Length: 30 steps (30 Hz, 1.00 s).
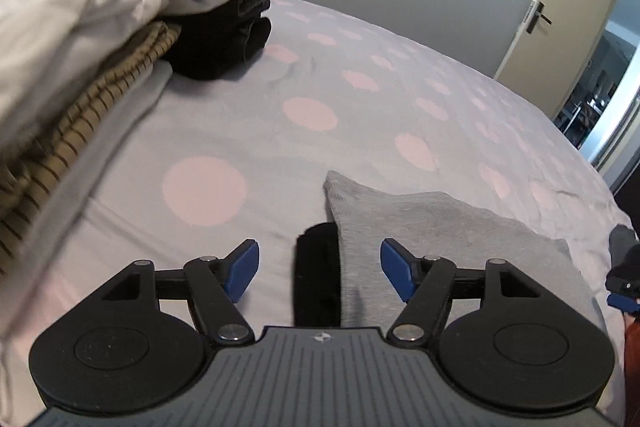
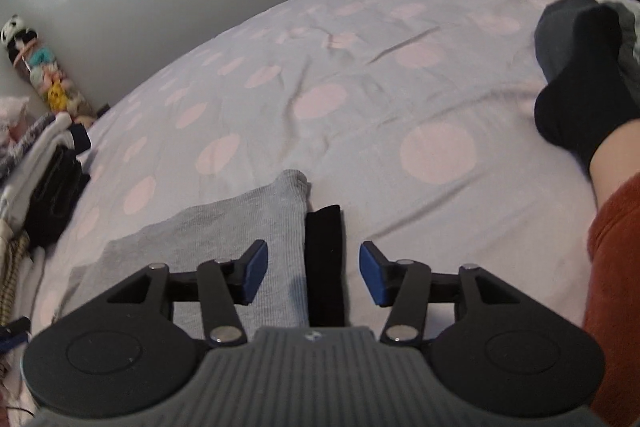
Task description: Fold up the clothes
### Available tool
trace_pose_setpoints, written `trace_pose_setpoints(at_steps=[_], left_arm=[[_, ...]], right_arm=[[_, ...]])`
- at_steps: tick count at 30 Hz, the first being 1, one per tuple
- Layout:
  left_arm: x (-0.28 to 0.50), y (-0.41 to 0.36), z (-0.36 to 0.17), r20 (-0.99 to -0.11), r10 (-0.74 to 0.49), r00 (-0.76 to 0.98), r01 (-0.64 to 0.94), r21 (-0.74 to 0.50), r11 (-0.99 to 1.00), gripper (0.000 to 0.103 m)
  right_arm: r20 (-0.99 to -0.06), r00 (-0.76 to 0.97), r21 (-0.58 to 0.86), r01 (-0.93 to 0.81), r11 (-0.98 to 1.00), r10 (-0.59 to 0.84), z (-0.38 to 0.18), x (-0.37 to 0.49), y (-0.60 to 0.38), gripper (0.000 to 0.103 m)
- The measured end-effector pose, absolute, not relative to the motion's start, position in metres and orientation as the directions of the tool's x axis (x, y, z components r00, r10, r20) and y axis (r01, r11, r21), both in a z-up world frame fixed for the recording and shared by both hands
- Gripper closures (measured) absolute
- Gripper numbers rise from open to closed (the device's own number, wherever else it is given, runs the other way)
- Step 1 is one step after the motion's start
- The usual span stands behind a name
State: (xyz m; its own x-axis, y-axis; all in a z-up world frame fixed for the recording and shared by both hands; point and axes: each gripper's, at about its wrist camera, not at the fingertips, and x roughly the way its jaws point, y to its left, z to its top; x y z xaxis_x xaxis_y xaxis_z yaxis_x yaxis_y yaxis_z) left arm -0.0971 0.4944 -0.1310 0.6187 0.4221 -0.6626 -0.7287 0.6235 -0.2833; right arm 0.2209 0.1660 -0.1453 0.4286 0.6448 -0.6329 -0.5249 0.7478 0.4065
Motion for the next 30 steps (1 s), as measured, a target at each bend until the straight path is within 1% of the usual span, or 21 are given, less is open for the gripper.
trace_pose_setpoints(at_steps=[3, 5, 9, 12, 15, 18, 20, 22, 24, 26, 30], left_arm=[[-0.086, 0.494, -0.143, -0.678, 0.436, 0.592, -0.748, -0.263, 0.609, 0.025], [-0.079, 0.496, -0.15, -0.688, 0.439, 0.578, -0.756, -0.249, 0.606, 0.028], [-0.068, 0.498, -0.161, -0.717, 0.463, 0.521, -0.783, -0.187, 0.593, 0.029], [-0.065, 0.498, -0.167, -0.724, 0.462, 0.513, -0.781, -0.171, 0.6, 0.03], [-0.066, 0.497, -0.171, -0.72, 0.463, 0.517, -0.777, -0.167, 0.607, 0.032], [-0.068, 0.498, -0.173, -0.715, 0.463, 0.524, -0.775, -0.176, 0.606, 0.033], [-0.068, 0.497, -0.172, -0.714, 0.466, 0.523, -0.775, -0.172, 0.608, 0.033], [-0.068, 0.496, -0.171, -0.712, 0.466, 0.526, -0.774, -0.173, 0.609, 0.037], [-0.069, 0.496, -0.168, -0.708, 0.46, 0.535, -0.77, -0.184, 0.611, 0.043], [-0.071, 0.495, -0.164, -0.703, 0.458, 0.544, -0.766, -0.191, 0.614, 0.046], [-0.077, 0.494, -0.155, -0.69, 0.455, 0.563, -0.76, -0.214, 0.614, 0.048]], right_arm=[[-0.615, 0.426, 0.457, -0.493, 0.741, 0.663, -0.152, 0.229, 0.164, 0.048], [-0.607, 0.404, 0.512, -0.459, 0.726, 0.684, -0.159, 0.235, 0.162, 0.048], [-0.615, 0.387, 0.535, -0.435, 0.724, 0.687, -0.168, 0.241, 0.167, 0.049], [-0.632, 0.367, 0.535, -0.43, 0.727, 0.682, -0.178, 0.243, 0.174, 0.05], [-0.649, 0.372, 0.509, -0.437, 0.742, 0.664, -0.187, 0.243, 0.18, 0.056], [-0.656, 0.394, 0.456, -0.473, 0.754, 0.644, -0.189, 0.238, 0.187, 0.064], [-0.659, 0.402, 0.424, -0.5, 0.755, 0.636, -0.189, 0.233, 0.192, 0.08], [-0.655, 0.408, 0.418, -0.506, 0.755, 0.636, -0.19, 0.23, 0.194, 0.085], [-0.654, 0.422, 0.409, -0.502, 0.762, 0.628, -0.187, 0.229, 0.196, 0.086], [-0.646, 0.437, 0.416, -0.487, 0.768, 0.626, -0.179, 0.226, 0.198, 0.087], [-0.609, 0.465, 0.415, -0.504, 0.757, 0.643, -0.153, 0.213, 0.21, 0.088]])
